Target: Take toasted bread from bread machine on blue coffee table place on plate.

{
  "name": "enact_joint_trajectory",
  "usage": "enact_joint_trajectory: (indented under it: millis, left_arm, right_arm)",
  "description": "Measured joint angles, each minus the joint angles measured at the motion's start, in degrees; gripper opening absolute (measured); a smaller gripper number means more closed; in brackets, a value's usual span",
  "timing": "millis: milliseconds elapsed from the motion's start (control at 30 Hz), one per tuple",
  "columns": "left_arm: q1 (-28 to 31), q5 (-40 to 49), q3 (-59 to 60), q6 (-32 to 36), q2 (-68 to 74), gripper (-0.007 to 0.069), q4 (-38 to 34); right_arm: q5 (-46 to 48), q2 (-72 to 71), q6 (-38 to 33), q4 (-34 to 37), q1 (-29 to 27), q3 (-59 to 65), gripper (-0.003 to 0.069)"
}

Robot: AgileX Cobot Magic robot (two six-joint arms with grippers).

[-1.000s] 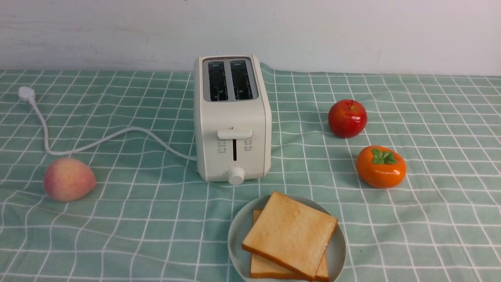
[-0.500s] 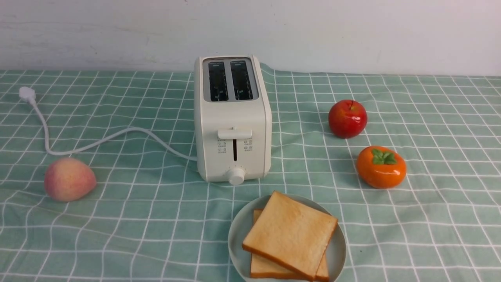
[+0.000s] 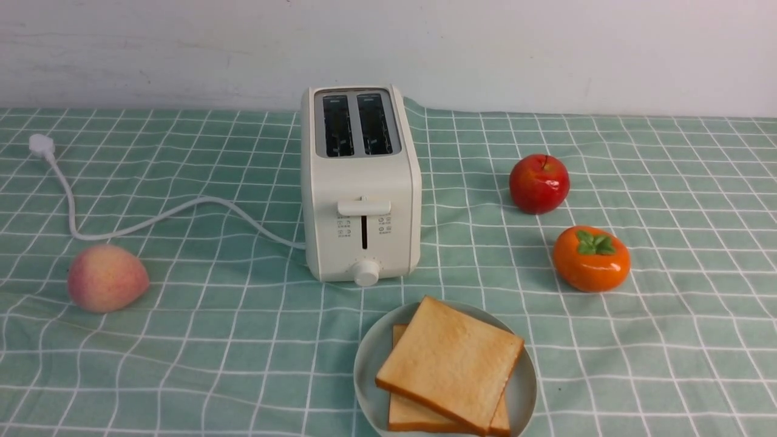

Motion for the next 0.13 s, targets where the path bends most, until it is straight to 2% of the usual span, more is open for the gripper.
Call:
enact_joint_trajectory:
  millis: [133]
  left_arm:
    - [0.0,0.0,0.0,0.0,0.0,0.0114,0.0]
  right_arm:
    - [0.0,0.0,0.1,-0.1,0.0,0.0,0.021]
